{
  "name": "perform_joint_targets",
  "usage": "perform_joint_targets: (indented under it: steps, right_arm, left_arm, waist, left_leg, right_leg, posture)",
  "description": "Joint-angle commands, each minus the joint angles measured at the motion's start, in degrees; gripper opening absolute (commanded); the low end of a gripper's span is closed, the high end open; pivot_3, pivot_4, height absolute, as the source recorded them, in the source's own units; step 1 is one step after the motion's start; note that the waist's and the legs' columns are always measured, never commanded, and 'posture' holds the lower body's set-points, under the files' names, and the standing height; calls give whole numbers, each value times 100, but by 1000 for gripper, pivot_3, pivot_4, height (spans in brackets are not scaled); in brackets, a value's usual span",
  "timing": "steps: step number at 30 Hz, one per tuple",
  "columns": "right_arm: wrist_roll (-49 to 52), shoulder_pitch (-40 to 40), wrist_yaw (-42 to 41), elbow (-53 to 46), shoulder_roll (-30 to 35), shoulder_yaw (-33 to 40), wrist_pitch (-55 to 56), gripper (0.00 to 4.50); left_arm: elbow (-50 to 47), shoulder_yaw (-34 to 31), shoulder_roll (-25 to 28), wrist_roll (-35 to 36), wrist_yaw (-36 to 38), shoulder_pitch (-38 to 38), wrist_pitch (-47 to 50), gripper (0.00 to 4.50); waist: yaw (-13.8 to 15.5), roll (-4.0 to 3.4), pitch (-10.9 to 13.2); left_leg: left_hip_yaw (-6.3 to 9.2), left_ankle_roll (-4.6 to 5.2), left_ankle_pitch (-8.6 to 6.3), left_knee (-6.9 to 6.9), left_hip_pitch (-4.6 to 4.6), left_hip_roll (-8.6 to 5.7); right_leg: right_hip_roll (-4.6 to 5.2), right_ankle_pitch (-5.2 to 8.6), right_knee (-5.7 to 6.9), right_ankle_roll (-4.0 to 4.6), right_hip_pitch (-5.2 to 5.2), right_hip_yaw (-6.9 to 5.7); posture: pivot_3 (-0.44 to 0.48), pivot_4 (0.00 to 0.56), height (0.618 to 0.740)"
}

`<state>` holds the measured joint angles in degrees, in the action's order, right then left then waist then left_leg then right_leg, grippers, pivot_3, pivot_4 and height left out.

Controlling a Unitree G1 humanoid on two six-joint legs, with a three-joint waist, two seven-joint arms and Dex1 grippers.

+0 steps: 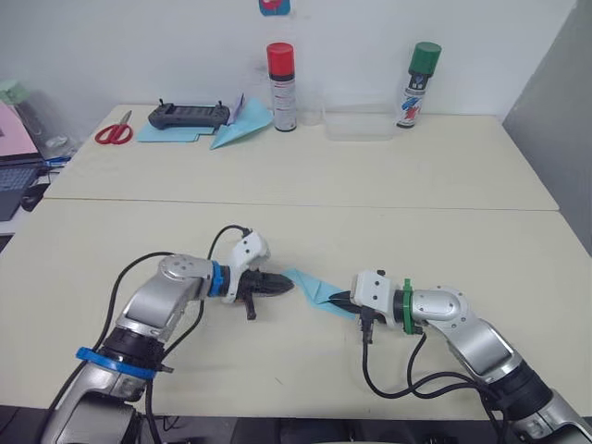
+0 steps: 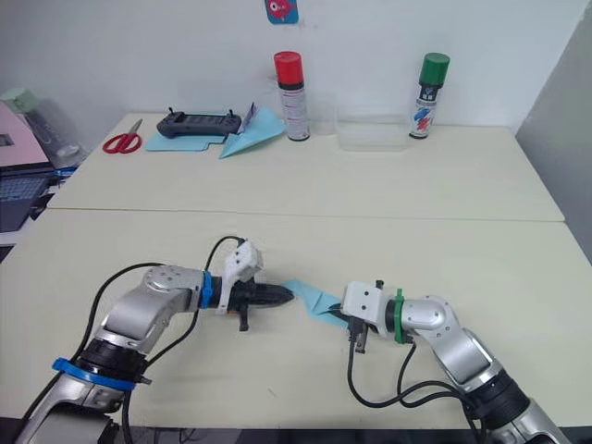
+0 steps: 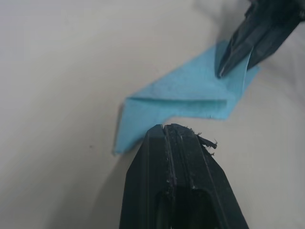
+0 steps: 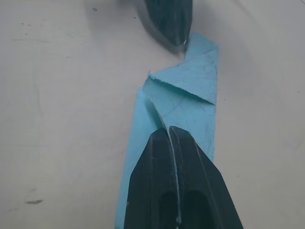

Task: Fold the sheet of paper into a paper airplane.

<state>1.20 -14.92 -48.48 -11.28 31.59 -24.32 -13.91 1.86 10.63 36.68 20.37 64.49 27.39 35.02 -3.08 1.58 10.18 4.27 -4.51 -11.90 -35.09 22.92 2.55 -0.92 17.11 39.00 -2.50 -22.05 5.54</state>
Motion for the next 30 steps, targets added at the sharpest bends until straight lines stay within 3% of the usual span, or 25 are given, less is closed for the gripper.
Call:
perform_joint_targets:
  steps: [1, 6, 11, 14, 18, 21, 26, 29, 30]
  right_arm:
    - [-131, 20, -48, 40, 46, -2, -60, 55]
    - [-149, -2, -62, 51, 55, 27, -54, 55]
    - [1, 17, -218, -55, 112, 100, -81, 55]
    - [345, 108, -731, -423, 422, 177, -244, 866]
    - [1017, 295, -1485, -1043, 1109, 419, -685, 2277]
    - [1703, 260, -1778, -1311, 1359, 757, -1332, 2277]
    - [2550, -382, -1153, -1060, 687, 1477, -2246, 2277]
    - [2749, -725, -595, -740, 45, 1740, -2484, 1746]
    - [2776, -772, -514, -701, -48, 1776, -2533, 1376]
  left_arm:
    - [-183, 203, -408, -118, -215, 195, -171, 0]
    - [206, 796, -692, -771, -368, 42, -728, 0]
    - [715, 1176, -630, -1289, -337, -50, -1260, 0]
    - [933, 1248, -703, -1410, -372, -63, -1353, 0]
    - [908, 1237, -719, -1379, -354, -112, -1338, 0]
    - [939, 1219, -715, -1406, -385, -126, -1363, 0]
    - [999, 1177, -745, -1460, -421, -119, -1405, 0]
    - [1038, 1177, -764, -1500, -445, -93, -1436, 0]
    - [1043, 1178, -767, -1508, -450, -89, -1442, 0]
  waist:
    - [0, -1, 0]
    - [-5, -1, 0]
    - [0, 1, -3]
    - [1, 0, -5]
    - [4, 1, -6]
    - [1, 1, -6]
    - [-22, 3, -6]
    - [-21, 10, -10]
    - [-20, 8, -11]
  left_leg:
    - [-1, 0, 0, 0, -1, -2]
    - [-1, 0, 0, 1, -1, -2]
    - [2, 0, 0, 0, -7, -2]
    - [2, 0, 0, -4, -13, -4]
    - [3, 0, 0, -3, -23, -4]
    - [3, 0, 0, -3, -27, -4]
    - [3, 0, 0, -5, -66, -4]
    - [4, 1, 1, -5, -68, -4]
    - [4, 1, 1, -4, -67, -4]
  right_leg:
    - [1, 0, -2, 0, 2, 2]
    - [1, 0, 0, 0, 0, 3]
    - [0, -1, 1, 0, 7, 1]
    - [2, -1, -1, 0, 17, 2]
    - [2, 0, -4, 0, 30, 1]
    - [2, 0, -3, 0, 33, 1]
    - [1, 0, -2, -1, 68, 6]
    - [1, -1, -2, -2, 70, 5]
    - [1, -1, -2, -2, 70, 6]
  posture:
    - [0, 150, 740]
    - [0, 150, 740]
    - [0, 150, 740]
    - [0, 150, 740]
    - [0, 150, 740]
    - [0, 150, 740]
    - [0, 150, 740]
    - [0, 150, 740]
    - [0, 150, 740]
